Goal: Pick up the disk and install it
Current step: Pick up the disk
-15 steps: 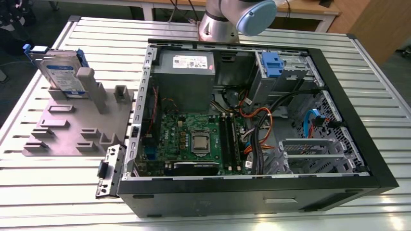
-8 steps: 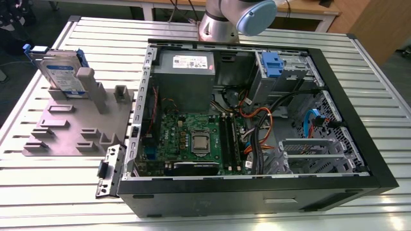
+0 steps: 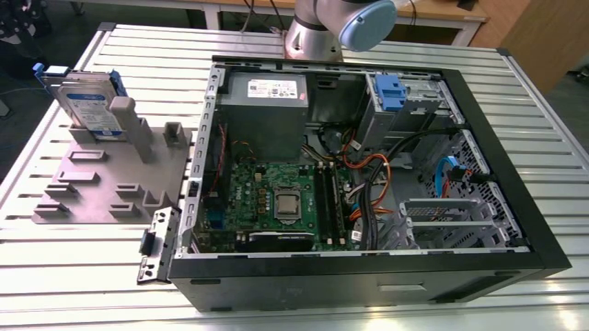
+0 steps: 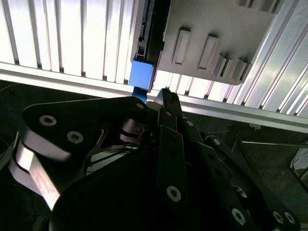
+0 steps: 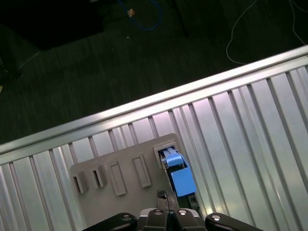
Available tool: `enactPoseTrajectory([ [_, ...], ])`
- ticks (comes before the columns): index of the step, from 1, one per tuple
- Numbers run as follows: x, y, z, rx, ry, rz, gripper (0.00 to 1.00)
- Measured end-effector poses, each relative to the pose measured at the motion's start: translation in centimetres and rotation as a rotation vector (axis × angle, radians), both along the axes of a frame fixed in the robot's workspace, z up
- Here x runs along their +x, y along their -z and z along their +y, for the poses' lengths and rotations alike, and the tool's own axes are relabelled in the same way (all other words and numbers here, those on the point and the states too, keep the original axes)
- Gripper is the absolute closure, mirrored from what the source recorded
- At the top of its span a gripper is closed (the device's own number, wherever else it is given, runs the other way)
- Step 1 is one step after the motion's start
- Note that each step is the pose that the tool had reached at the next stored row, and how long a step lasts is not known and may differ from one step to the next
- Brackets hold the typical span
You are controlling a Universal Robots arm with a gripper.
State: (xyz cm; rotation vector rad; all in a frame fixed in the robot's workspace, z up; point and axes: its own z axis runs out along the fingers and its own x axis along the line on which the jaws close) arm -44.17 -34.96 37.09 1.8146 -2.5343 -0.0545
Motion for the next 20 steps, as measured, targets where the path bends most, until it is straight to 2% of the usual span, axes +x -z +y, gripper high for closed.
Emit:
enactPoseTrajectory([
  [20, 0.0, 0.0, 0.0, 0.0, -0.044, 0.0, 0.89],
])
